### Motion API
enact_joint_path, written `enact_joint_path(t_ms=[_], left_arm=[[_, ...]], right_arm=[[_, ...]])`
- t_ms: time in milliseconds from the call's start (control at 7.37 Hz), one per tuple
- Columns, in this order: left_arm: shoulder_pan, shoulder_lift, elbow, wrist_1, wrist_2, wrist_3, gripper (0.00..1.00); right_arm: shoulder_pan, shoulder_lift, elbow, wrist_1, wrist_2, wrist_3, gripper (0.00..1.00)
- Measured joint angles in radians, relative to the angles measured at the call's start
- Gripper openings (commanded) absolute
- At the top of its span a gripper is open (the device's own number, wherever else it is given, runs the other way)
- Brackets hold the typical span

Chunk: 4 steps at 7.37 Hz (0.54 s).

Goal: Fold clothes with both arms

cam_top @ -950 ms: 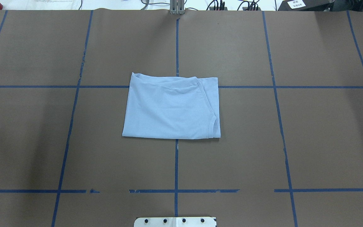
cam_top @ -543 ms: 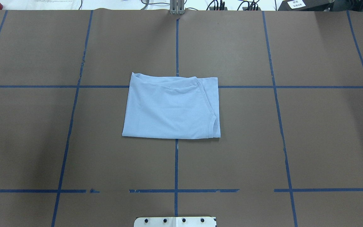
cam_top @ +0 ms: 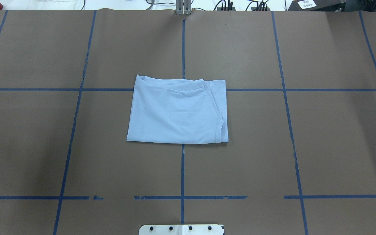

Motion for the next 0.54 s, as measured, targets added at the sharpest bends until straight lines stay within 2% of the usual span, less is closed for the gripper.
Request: enact_joint_path(t_ms=[543], left_arm=[[0.003,-0.003,-0.001,-0.005,-0.004,-0.18,1.0]], right_arm=[[-0.021,0.011,0.001,-0.001,0.0,0.003,1.0]])
